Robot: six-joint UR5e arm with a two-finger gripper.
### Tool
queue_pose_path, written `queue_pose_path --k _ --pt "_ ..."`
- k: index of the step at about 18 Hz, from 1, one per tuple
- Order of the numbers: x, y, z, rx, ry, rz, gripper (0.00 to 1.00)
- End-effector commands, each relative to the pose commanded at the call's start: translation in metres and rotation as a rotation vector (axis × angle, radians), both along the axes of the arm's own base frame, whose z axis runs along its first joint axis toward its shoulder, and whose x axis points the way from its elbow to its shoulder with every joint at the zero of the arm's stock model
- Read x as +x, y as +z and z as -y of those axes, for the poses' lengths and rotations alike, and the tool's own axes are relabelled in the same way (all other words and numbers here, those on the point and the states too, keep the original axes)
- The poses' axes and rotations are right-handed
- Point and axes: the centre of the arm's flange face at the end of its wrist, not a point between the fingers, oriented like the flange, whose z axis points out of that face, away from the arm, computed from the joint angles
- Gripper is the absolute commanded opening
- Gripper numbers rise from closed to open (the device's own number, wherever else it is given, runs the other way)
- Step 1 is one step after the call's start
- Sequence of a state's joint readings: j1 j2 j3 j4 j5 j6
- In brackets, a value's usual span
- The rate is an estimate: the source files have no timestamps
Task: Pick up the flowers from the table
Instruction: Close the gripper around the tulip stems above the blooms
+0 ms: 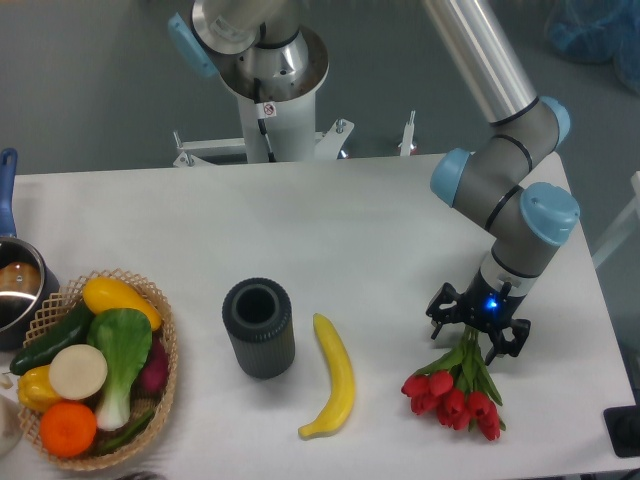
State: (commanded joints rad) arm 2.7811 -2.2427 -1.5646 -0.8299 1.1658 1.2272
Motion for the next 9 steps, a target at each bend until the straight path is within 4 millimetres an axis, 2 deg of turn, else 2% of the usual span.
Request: queue_pose_path --k 4,6,9 --pt "0.0000 0.0000 0.0000 0.000 0.001 0.001 1.00" --pt "0.0000 0.0000 0.0000 0.000 0.003 0.001 0.92" --pt "-0.0006 0.0010 0.0009 0.000 0.007 0.001 0.70"
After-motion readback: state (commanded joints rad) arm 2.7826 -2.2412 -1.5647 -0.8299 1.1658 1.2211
